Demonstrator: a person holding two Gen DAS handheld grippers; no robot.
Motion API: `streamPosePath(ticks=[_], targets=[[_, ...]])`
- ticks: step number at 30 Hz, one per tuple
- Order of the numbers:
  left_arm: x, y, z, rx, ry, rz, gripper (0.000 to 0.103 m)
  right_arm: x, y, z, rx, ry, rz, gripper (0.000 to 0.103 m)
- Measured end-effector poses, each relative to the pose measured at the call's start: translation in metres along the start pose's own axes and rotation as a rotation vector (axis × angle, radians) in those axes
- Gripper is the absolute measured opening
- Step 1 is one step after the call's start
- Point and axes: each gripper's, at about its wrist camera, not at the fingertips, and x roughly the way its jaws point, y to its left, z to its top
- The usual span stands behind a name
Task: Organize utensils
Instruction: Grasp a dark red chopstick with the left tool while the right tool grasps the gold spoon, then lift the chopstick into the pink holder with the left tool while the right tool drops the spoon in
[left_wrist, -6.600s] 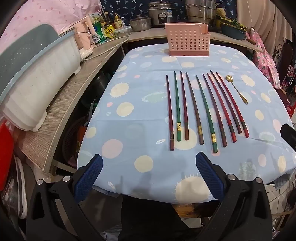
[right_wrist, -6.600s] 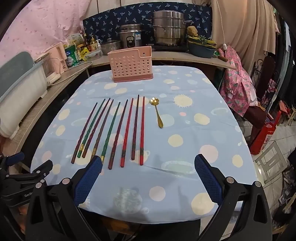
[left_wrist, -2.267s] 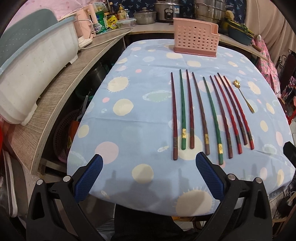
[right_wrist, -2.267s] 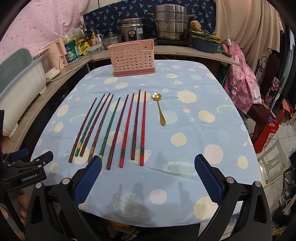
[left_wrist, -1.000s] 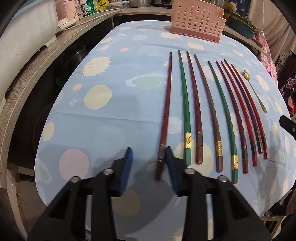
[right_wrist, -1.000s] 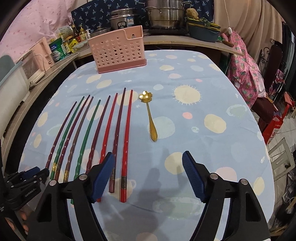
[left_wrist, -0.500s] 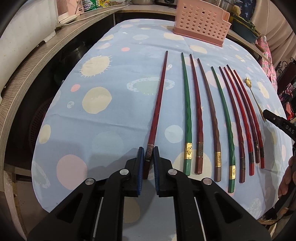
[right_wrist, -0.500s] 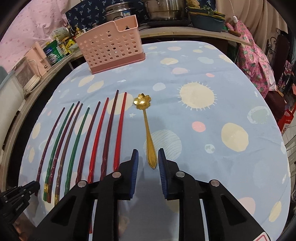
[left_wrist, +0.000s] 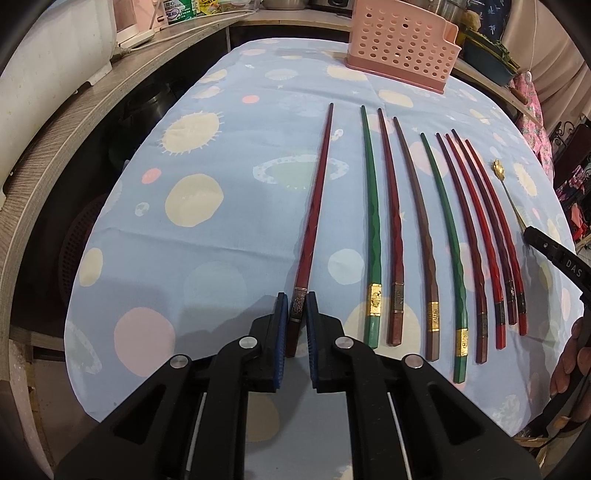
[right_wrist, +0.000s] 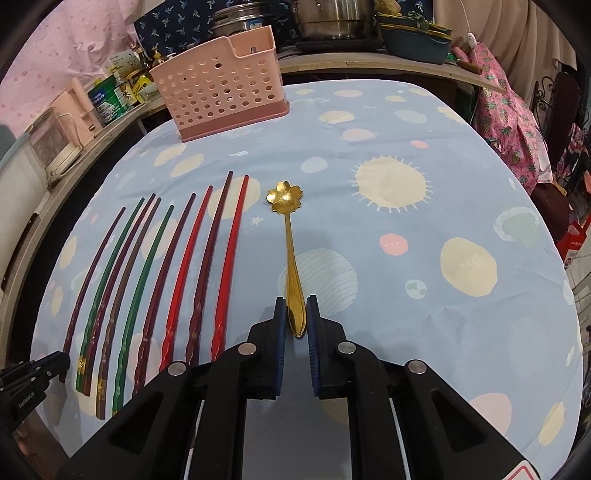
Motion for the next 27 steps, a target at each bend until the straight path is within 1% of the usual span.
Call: streamPosePath(ticks=[4,8,15,20,22,23,27], targets=[[-0.014,0.002,0.003,-0.006,-0.032,-0.010,0.009,-0.014,-0.003,-0.001,0.015,-0.023,0.003,0.010],[-0.032,0.006,0.009,-0.018,-0.067,-0.026,0.009,-0.033,-0.005,0.003,0.027,-0.066,0.002,0.010],[-0.066,0.007,0.027,-0.021,-0.144,-0.058,0.008,-0.063,-0.012,0.014,0.051,-0.135,-0.006,0.010],[-0.085,0.003,0.045,-0.017,-0.199,-0.068,0.007,-0.071,-0.021,0.023,0.076,-0.161,-0.008,0.009],[-0.091,0.002,0.054,-0.017,-0.214,-0.074,0.007,-0.073,-0.025,0.027,0.087,-0.168,-0.009,0.007],[-0.094,0.002,0.058,-0.017,-0.222,-0.079,0.007,-0.073,-0.027,0.029,0.091,-0.170,-0.009,0.002],[-0.103,-0.001,0.077,-0.009,-0.261,-0.077,0.007,-0.070,-0.033,0.039,0.099,-0.177,-0.020,0.002]])
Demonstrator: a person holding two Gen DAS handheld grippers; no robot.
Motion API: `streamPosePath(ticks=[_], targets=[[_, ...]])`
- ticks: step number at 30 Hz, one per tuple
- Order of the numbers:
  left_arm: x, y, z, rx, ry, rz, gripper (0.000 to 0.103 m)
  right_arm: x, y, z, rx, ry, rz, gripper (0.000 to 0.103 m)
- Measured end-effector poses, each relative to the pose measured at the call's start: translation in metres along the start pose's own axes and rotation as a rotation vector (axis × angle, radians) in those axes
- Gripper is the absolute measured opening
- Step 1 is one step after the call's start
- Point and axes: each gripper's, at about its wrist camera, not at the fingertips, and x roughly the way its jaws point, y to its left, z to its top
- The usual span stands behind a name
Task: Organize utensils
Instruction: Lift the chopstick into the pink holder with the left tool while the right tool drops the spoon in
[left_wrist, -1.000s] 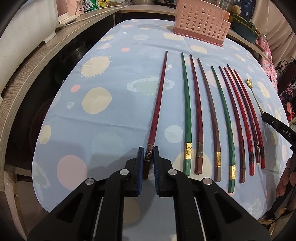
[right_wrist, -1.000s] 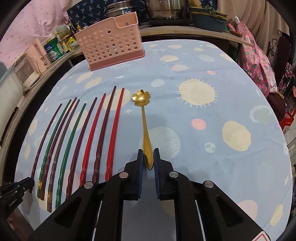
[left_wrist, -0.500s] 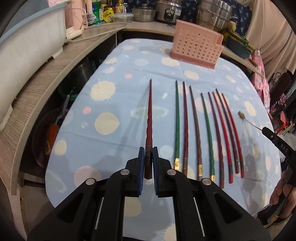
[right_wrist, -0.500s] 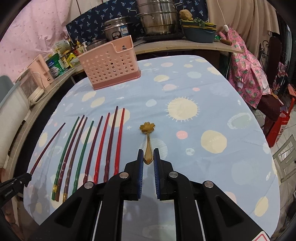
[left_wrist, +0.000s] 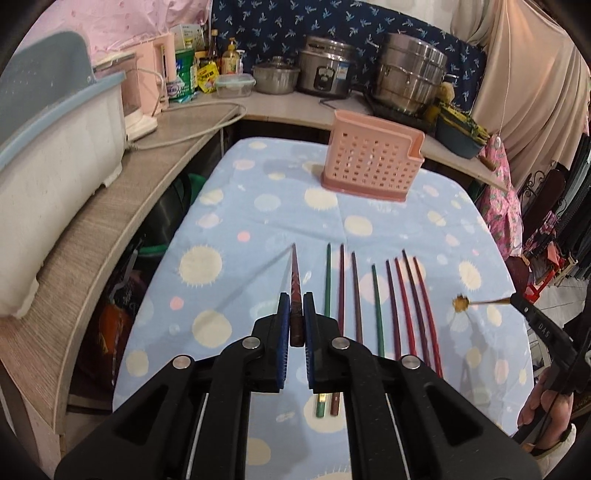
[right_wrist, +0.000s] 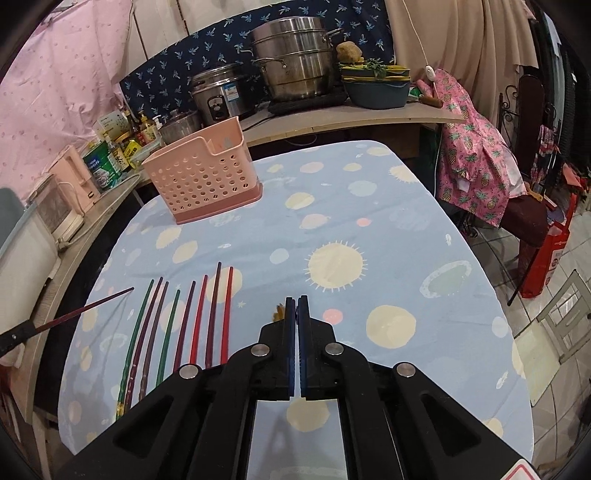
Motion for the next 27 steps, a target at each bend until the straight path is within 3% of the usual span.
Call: streamPosePath(ticks=[6,17,27], targets=[[-0.002,-0.004,0.042,0.006,-0.052,-0.002,0.007,-0.003,0.003,0.028,0.006,-0.037,0.036,0.002],[-0.021,-0.026,0.171,-0.003,-0.263,0.003,0.007,-0.009,0.037,0.127,-0.023,-0.177,0.126,0.002],[-0.019,-0.054,0.271,-0.066,-0.451,-0.033,0.007,0.033,0.078,0.214,-0.033,-0.230,0.144,0.002]])
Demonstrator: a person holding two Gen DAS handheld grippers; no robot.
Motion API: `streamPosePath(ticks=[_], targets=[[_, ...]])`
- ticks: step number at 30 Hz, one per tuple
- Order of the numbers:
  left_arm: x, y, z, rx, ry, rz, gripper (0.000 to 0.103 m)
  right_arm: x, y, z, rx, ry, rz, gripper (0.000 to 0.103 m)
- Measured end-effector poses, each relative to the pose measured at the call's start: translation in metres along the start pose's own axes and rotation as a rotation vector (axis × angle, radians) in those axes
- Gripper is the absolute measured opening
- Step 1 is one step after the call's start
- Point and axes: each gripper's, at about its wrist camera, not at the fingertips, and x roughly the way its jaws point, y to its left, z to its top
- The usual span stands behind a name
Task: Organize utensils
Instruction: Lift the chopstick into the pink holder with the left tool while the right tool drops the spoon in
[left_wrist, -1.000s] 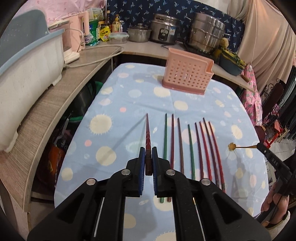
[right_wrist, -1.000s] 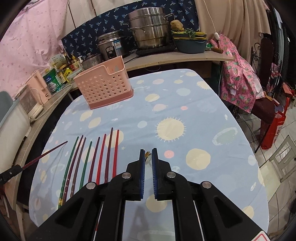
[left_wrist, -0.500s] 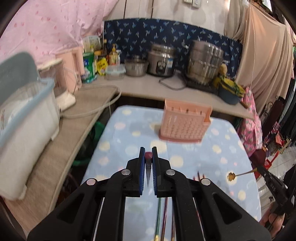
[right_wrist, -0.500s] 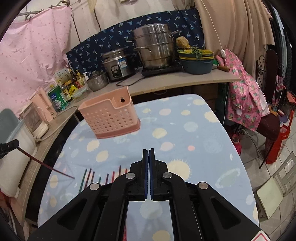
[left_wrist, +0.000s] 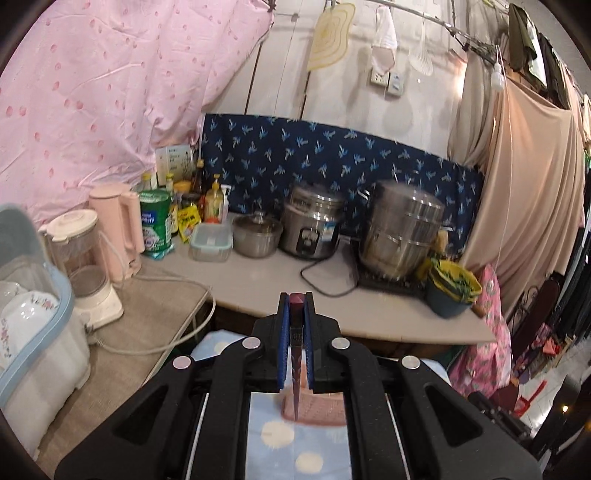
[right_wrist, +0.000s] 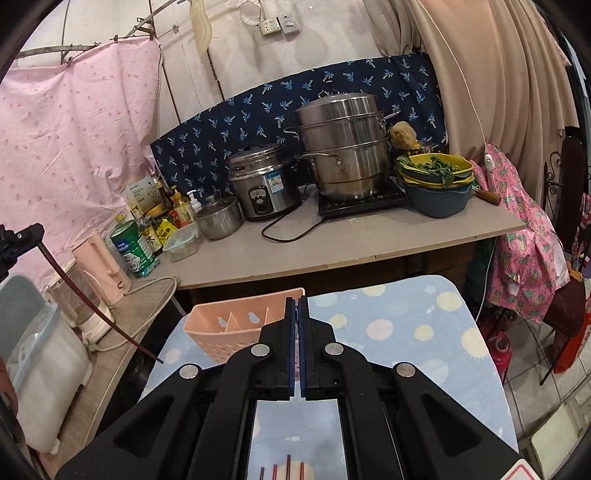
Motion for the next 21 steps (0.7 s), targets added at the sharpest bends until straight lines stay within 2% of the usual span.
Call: streamPosePath(ticks=[7,16,21], targets=[[0.056,-0.012,0.010,-0.016,-0.001,0.007,0.007,0.054,0.000,0.012,0.030,0.047,0.001,0.002],[0.107,-0.013,-0.023,0.017,0.075,0.033,0.007,0.107,-0.001,-0.005,0.013,0.133,-0.014,0.002],[0.117,-0.009,-0.036,0.025,0.105,0.039,0.008,0.116,0.001,-0.011,0.010,0.140,-0.012,0.004]])
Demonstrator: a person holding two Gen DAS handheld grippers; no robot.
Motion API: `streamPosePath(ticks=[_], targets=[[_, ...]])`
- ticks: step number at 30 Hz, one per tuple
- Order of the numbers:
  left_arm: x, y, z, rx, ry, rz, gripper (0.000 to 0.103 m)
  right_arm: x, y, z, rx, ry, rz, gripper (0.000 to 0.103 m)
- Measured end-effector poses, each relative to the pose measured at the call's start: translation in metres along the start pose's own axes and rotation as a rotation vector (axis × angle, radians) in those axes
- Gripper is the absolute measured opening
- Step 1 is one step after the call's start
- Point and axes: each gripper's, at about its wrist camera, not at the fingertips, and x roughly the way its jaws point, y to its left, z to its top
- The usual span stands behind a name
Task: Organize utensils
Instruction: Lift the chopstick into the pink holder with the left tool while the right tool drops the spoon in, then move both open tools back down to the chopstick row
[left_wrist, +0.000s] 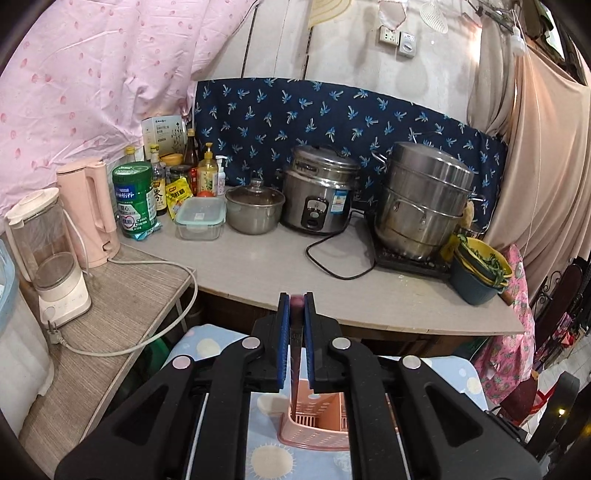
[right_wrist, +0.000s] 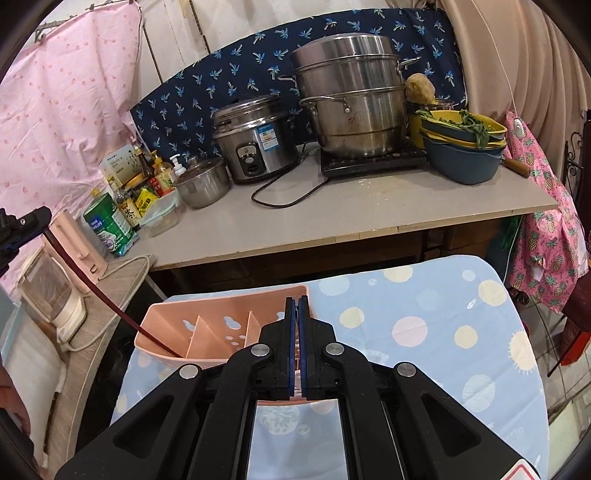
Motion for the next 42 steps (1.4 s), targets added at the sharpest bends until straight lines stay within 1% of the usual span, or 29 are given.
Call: streamPosePath(ticks=[1,2,3,4,5,6,8,11,16,18,21,25,28,31,34,38,42], targets=[[0.001,0.000,-0.002,0.002,0.000,-0.005,0.008,0.000,0.000,-0.001,0.001,-0.001,-0.001,0.006],[0.001,0.000,-0.003,0.003,0.000,-0.006,0.012,-0.002,0.000,-0.001,0.003,-0.004,0.001,0.009],[-0.001,0.001,-0.004,0.005,-0.002,-0.004,0.022,-0.004,0.000,-0.002,0.005,-0.007,0.002,0.010],[-0.002,0.001,-0.005,0.006,-0.002,-0.003,0.027,-0.006,-0.001,-0.002,0.007,-0.009,0.004,0.011],[-0.005,0.002,-0.006,0.003,0.000,-0.006,0.041,-0.010,-0.001,-0.003,0.012,-0.013,0.005,0.012],[-0.008,0.003,-0.007,-0.002,0.003,-0.011,0.049,-0.014,-0.001,-0.003,0.016,-0.017,0.008,0.013],[-0.015,0.005,-0.009,-0.008,0.008,-0.020,0.055,-0.024,-0.002,-0.005,0.023,-0.027,0.014,0.017],[-0.030,0.007,-0.014,-0.006,0.021,-0.039,0.057,-0.043,-0.001,-0.012,0.030,-0.039,0.025,0.021],[-0.064,0.013,-0.037,0.008,0.058,-0.061,0.062,-0.082,-0.002,-0.032,0.046,-0.057,0.053,0.026],[-0.079,0.016,-0.052,0.015,0.080,-0.075,0.068,-0.098,-0.001,-0.045,0.044,-0.058,0.064,0.027],[-0.099,0.019,-0.073,0.039,0.109,-0.078,0.068,-0.121,0.001,-0.067,0.032,-0.060,0.067,0.029],[-0.127,0.027,-0.114,0.078,0.170,-0.076,0.068,-0.147,0.005,-0.105,0.005,-0.047,0.055,0.032],[-0.143,0.034,-0.143,0.088,0.221,-0.079,0.068,-0.162,0.005,-0.139,-0.009,-0.013,0.052,0.032],[-0.159,0.042,-0.170,0.090,0.255,-0.079,0.068,-0.173,0.003,-0.172,-0.015,0.027,0.048,0.032],[-0.171,0.051,-0.198,0.082,0.308,-0.090,0.068,-0.181,0.003,-0.207,-0.042,0.066,0.018,0.032],[-0.188,0.061,-0.231,0.079,0.341,-0.082,0.068,-0.186,0.001,-0.249,-0.082,0.120,-0.016,0.032],[-0.194,0.064,-0.264,0.085,0.365,-0.056,0.068,-0.184,-0.003,-0.285,-0.111,0.175,-0.044,0.032]])
